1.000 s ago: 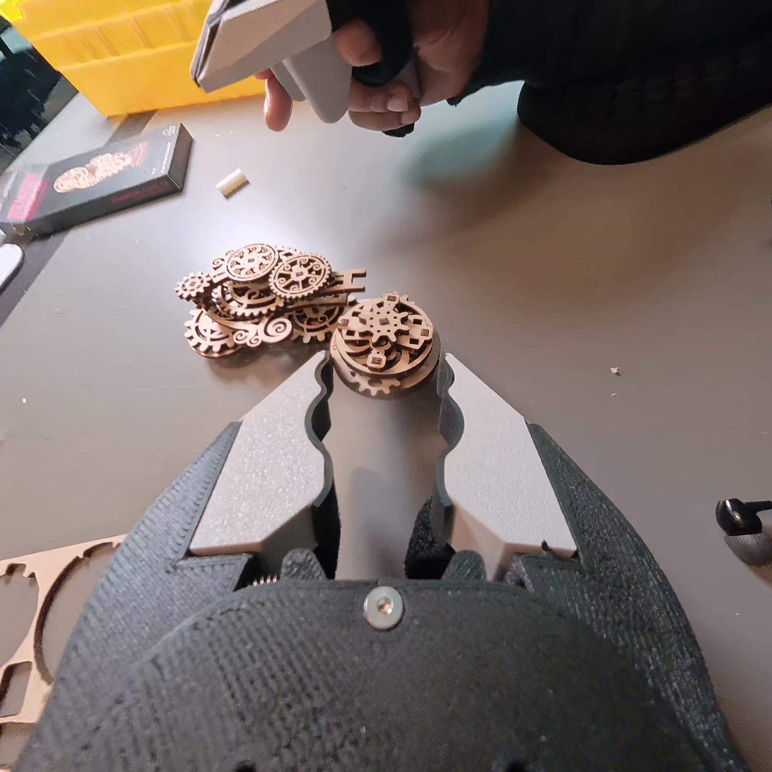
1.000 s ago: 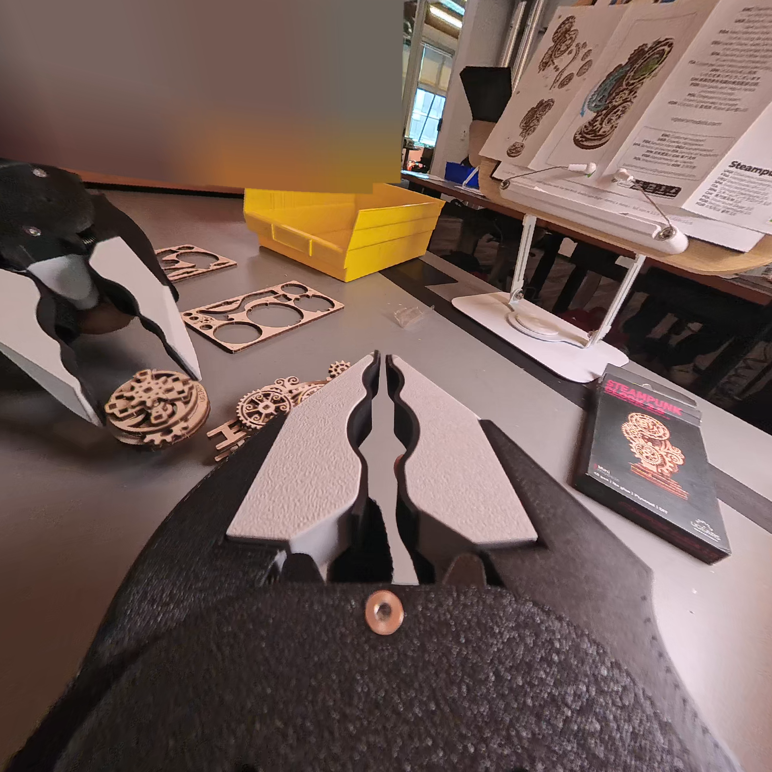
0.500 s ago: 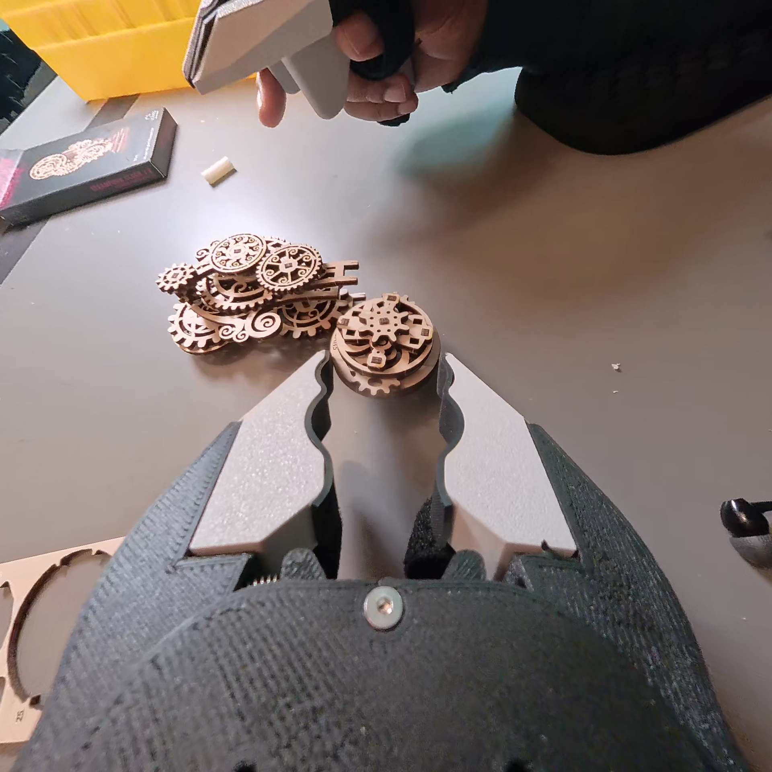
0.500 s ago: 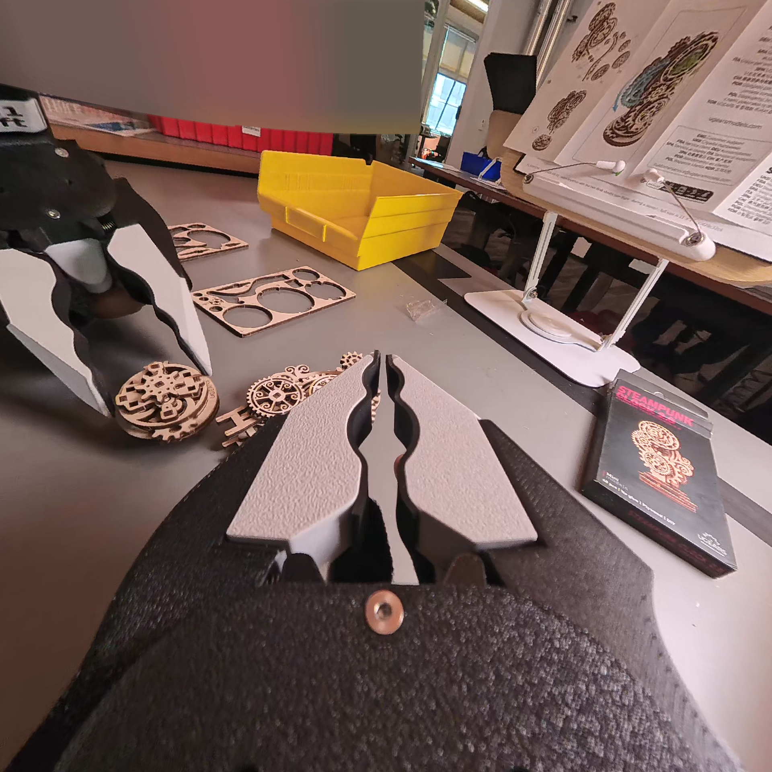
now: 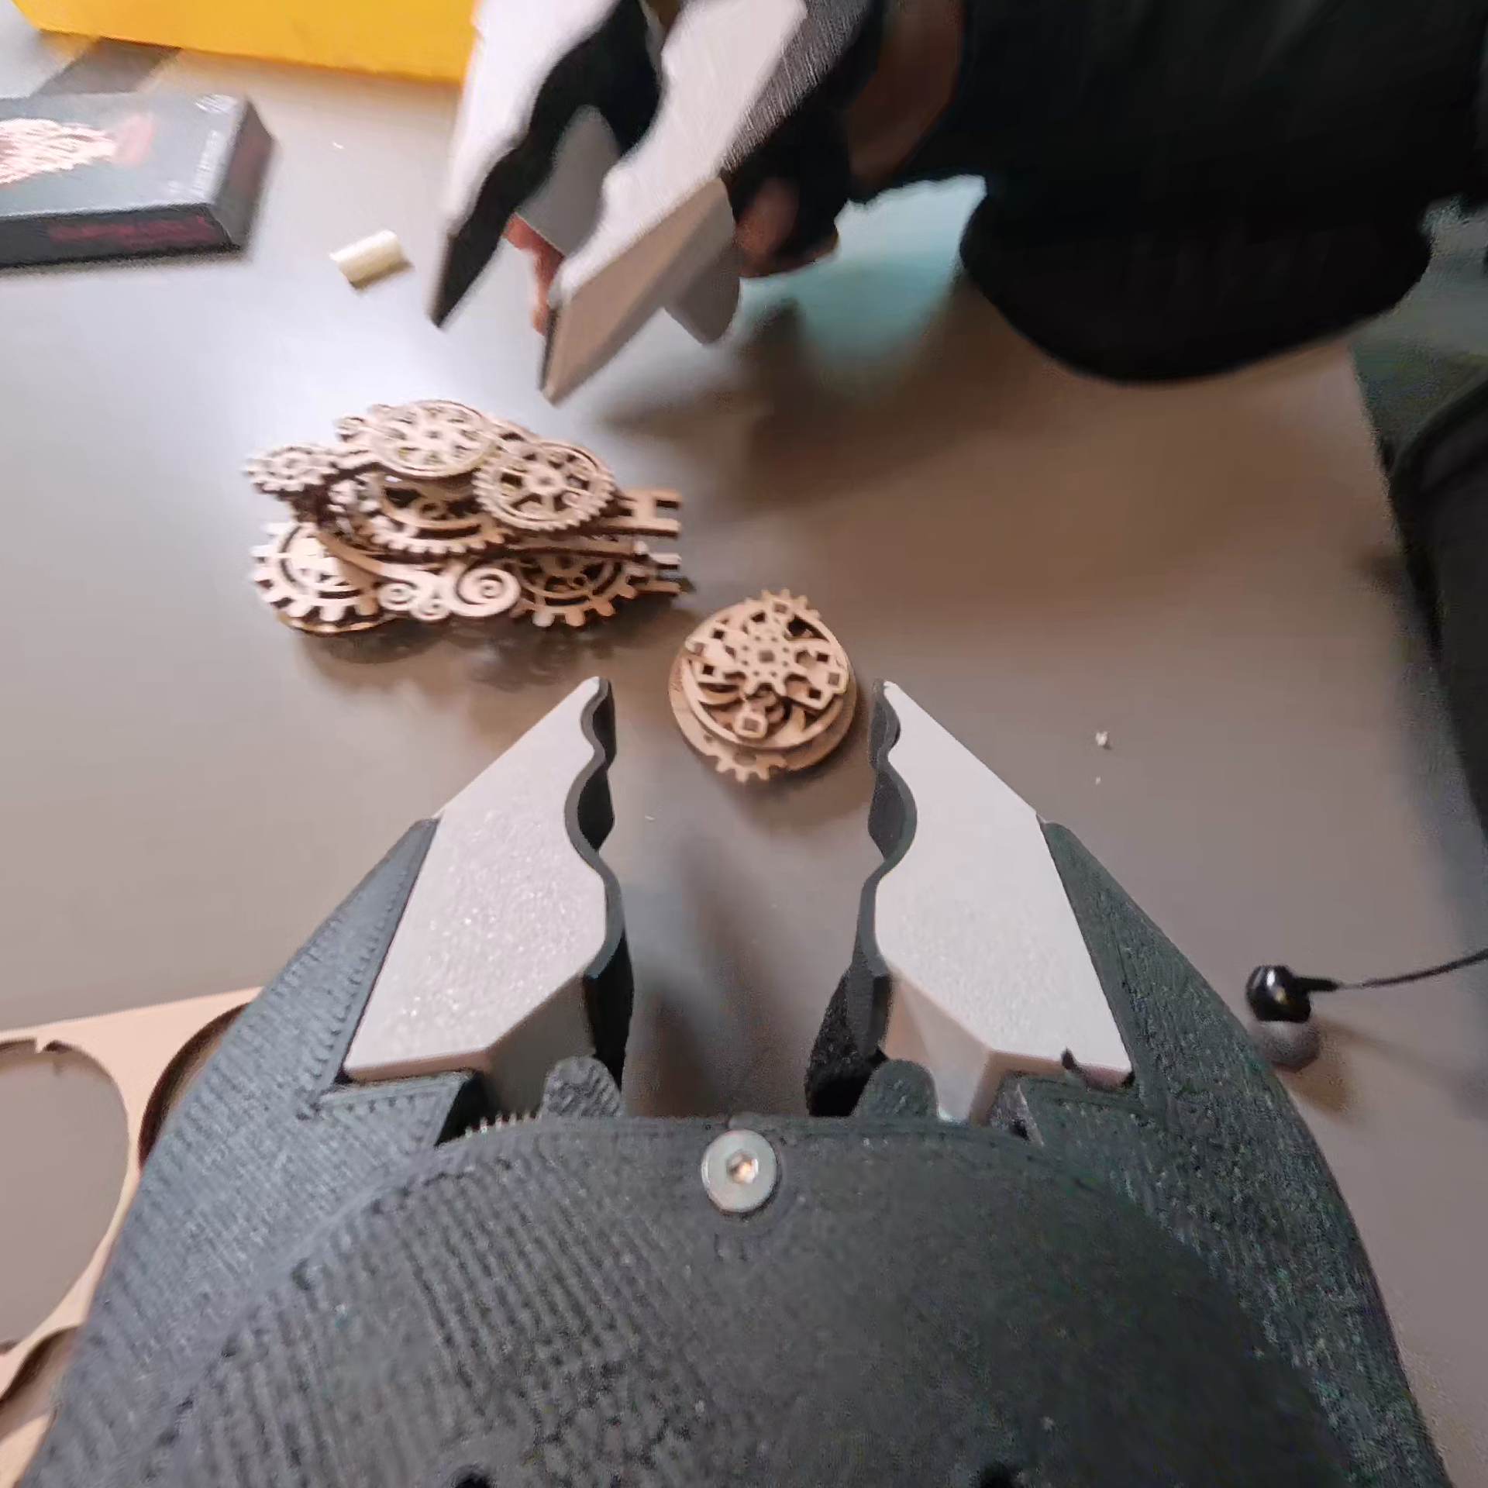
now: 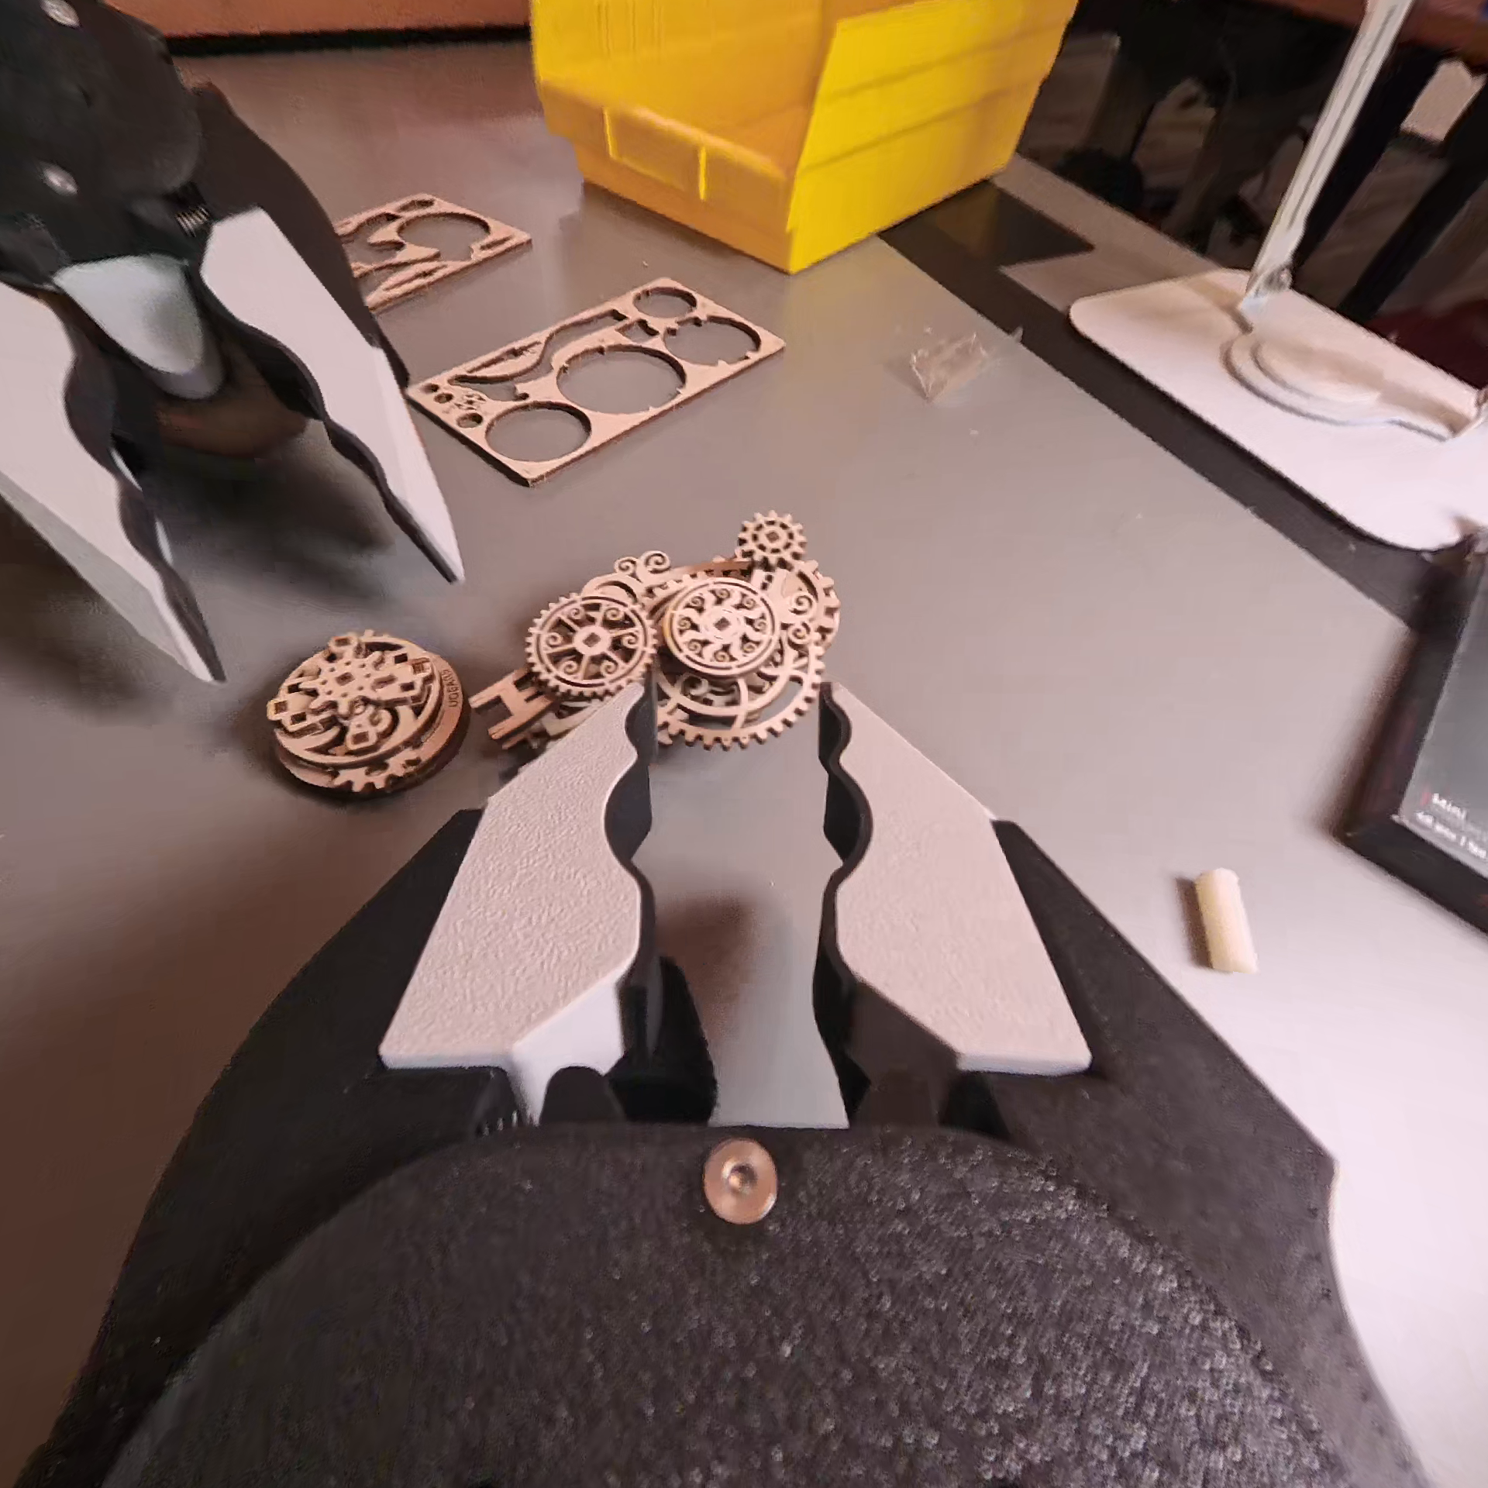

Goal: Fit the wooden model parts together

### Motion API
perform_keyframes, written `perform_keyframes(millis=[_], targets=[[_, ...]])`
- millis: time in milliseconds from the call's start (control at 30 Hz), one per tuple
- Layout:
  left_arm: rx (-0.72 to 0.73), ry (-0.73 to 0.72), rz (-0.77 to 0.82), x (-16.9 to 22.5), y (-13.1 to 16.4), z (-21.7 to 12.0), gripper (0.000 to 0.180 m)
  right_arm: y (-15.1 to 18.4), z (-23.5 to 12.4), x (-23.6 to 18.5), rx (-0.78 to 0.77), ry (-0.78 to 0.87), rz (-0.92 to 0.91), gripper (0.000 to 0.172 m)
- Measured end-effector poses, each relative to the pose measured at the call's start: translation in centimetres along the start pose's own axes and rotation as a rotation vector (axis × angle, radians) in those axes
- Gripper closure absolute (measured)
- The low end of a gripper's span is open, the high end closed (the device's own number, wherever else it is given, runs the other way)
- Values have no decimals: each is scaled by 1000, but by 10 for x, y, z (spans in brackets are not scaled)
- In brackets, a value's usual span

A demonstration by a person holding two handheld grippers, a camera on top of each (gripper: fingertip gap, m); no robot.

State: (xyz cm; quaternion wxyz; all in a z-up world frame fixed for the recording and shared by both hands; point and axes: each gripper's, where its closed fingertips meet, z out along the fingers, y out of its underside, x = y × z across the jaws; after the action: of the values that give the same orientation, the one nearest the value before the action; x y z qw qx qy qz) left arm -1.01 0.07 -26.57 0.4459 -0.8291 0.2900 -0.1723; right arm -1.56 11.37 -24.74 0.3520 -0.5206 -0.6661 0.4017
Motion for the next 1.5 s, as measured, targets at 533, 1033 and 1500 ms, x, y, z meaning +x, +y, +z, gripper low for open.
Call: perform_keyframes(millis=[533, 1033, 1500], targets=[[107, 177, -856, -80, -22, 19, 147, 17, 22, -4, -225, -269, 503, 156], [308, 5, -277, -63, -64, -13, 174, -43, -11, -16, 201, -130, 96, 168], [299, 37, -112, -17, -66, -39, 175, -55, -29, -64, 231, -125, -1, 167]])
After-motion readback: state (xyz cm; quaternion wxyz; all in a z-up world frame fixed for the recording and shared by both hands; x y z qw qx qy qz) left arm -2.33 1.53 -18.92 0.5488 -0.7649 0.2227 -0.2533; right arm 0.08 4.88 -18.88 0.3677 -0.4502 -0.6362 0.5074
